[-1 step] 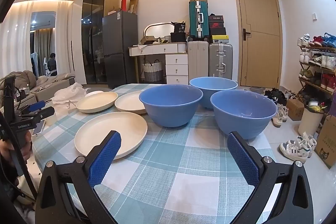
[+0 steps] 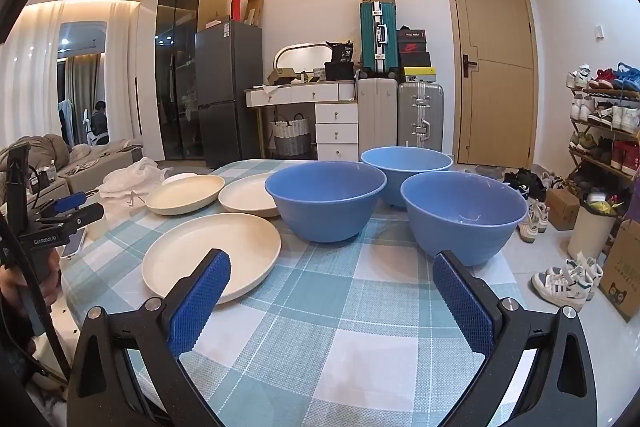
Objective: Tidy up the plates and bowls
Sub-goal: 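Move both tools toward the cream plate beside the blue bowls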
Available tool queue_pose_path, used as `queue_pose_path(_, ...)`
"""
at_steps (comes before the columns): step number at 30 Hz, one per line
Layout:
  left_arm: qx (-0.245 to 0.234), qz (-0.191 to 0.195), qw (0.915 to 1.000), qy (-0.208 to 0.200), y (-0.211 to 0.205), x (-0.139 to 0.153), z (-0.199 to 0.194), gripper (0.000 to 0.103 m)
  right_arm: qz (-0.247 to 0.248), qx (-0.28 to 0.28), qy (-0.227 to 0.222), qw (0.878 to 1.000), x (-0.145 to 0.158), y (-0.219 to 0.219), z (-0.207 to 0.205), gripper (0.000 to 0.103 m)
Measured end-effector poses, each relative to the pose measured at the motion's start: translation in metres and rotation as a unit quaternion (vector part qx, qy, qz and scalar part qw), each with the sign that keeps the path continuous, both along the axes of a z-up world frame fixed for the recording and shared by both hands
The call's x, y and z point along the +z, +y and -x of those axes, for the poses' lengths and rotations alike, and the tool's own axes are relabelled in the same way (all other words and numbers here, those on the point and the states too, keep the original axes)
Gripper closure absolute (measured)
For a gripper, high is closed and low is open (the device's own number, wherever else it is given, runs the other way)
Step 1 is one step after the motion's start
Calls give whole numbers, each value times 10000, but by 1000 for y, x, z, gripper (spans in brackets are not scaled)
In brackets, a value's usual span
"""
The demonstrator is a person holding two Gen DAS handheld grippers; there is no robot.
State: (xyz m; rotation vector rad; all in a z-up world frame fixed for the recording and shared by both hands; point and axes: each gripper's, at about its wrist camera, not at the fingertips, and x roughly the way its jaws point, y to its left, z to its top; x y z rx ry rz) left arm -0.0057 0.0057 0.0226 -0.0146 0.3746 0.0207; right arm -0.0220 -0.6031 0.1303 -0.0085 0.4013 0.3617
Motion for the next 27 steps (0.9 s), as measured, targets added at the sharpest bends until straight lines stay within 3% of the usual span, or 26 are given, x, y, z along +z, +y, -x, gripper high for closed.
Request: queue_pose_path(27,33,-70,10000,-4,-4,1,3,2,-20,69,-67,10000,3,0,-1,0)
